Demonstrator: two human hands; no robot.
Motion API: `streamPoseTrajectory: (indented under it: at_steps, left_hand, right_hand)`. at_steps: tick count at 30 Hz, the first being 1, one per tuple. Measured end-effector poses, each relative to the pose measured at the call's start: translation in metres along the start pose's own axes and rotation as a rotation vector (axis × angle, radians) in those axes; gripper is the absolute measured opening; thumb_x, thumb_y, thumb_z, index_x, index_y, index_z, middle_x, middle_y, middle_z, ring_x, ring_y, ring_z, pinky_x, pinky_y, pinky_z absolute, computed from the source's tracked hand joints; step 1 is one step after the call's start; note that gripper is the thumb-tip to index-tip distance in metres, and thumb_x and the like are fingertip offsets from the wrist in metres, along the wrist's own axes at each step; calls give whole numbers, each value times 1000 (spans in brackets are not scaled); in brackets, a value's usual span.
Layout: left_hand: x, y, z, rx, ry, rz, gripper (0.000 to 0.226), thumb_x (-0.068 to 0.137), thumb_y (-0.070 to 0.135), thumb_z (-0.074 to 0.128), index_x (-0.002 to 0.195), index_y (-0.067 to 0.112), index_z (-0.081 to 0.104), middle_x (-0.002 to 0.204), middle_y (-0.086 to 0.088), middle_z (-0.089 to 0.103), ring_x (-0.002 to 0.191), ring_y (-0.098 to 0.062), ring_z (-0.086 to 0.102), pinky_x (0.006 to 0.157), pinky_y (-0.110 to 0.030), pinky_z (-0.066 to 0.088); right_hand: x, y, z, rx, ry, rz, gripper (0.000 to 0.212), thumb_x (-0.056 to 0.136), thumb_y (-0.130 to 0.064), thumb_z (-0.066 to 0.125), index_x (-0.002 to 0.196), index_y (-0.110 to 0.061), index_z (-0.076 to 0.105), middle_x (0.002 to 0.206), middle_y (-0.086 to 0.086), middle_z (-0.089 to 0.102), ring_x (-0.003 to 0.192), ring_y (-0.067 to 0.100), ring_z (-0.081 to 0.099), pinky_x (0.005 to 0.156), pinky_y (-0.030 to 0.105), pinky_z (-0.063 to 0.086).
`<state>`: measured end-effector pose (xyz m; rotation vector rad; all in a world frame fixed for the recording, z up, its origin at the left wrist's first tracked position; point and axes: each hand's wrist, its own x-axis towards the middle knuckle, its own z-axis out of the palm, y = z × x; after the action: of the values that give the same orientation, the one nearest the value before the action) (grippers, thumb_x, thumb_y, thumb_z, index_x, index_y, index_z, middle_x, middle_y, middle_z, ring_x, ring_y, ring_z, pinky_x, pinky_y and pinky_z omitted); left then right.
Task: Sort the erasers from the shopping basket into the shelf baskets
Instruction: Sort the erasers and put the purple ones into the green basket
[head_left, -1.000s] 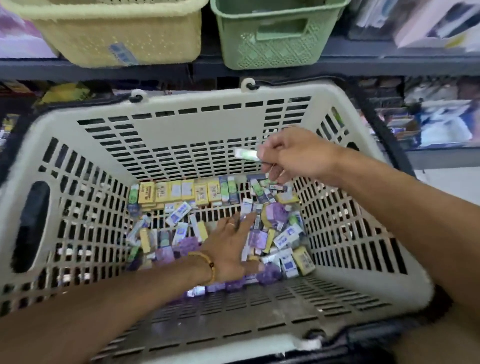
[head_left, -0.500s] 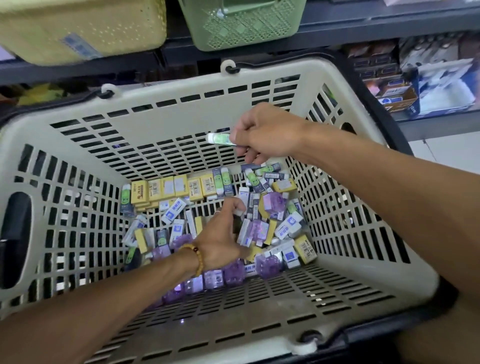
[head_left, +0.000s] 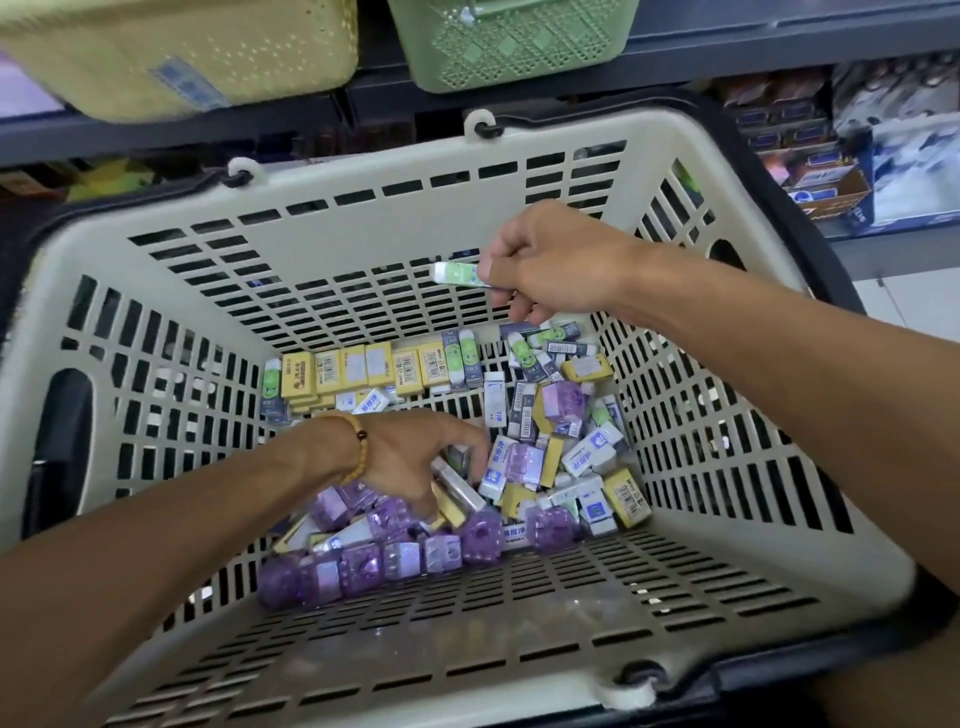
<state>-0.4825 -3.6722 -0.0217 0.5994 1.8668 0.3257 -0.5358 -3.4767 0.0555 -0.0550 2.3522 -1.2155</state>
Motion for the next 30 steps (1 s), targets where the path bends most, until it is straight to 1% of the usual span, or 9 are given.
streamPoseTrajectory:
  at_steps: [2, 8, 10, 14, 17, 20, 25, 28, 30]
  left_hand:
    - [0, 2, -1, 131, 10, 8, 40, 69, 18, 84, 93, 39, 60, 112, 15, 51, 101, -12, 53, 88, -34, 48]
    - [8, 10, 10, 388, -22, 90, 66, 70, 14, 84, 128, 22, 53, 109, 10, 39, 100, -9, 41, 85, -21, 38]
    - [9, 7, 14, 428, -20, 111, 64, 71, 8, 81, 125, 21, 49, 115, 6, 40, 101, -10, 39, 83, -23, 40]
    - [4, 2, 15, 421, -41, 104, 59, 72, 4, 77, 110, 26, 38, 103, 0, 49, 90, -17, 48, 63, -28, 44]
    - [4, 5, 13, 432, -76, 79, 59, 72, 6, 78, 107, 30, 37, 101, -4, 53, 88, -20, 54, 70, -37, 53]
    - [6, 6, 12, 458, -95, 92, 60, 71, 10, 81, 115, 29, 45, 103, 0, 53, 93, -20, 53, 74, -36, 51]
    - [5, -8, 17, 333, -3, 104, 63, 70, 19, 85, 123, 30, 53, 132, -2, 53, 118, -22, 51, 100, -39, 47]
    - [5, -20, 22, 200, 75, 84, 65, 69, 22, 85, 123, 37, 53, 135, 1, 51, 119, -17, 49, 99, -30, 41]
    - [6, -25, 26, 83, 131, 73, 63, 69, 22, 86, 121, 40, 55, 141, 2, 48, 123, -17, 48, 104, -31, 40]
  right_hand:
    - [0, 0, 1, -10, -3, 0, 15, 99, -23, 54, 98, -14, 66, 93, 3, 71, 67, 6, 67, 62, 19, 58]
    - [-1, -1, 3, -21, -26, 8, 15, 100, -23, 54, 92, -18, 66, 92, 3, 71, 70, 9, 68, 62, 19, 58]
    - [-1, -1, 4, -27, -30, 5, 15, 100, -23, 54, 91, -18, 66, 92, 3, 71, 70, 9, 68, 61, 18, 57]
    - [-1, -1, 5, -32, -30, 7, 15, 100, -23, 54, 90, -20, 65, 92, 3, 70, 70, 9, 69, 62, 20, 59]
    - [1, -1, 7, -37, -28, 9, 15, 99, -22, 55, 90, -20, 65, 91, 3, 71, 67, 7, 68, 62, 21, 59]
    - [2, -1, 8, -42, -31, 11, 14, 99, -22, 55, 92, -19, 66, 92, 3, 71, 68, 7, 68, 64, 23, 60]
    - [4, -1, 9, -42, -25, 22, 14, 99, -24, 55, 92, -18, 66, 93, 4, 72, 66, 7, 67, 62, 20, 59]
    - [4, 0, 10, -49, -30, 25, 14, 99, -23, 55, 92, -18, 66, 92, 3, 72, 64, 5, 66, 56, 16, 54]
    - [5, 0, 12, -58, -39, 27, 14, 100, -23, 54, 93, -17, 66, 91, 3, 72, 64, 4, 66, 55, 16, 52]
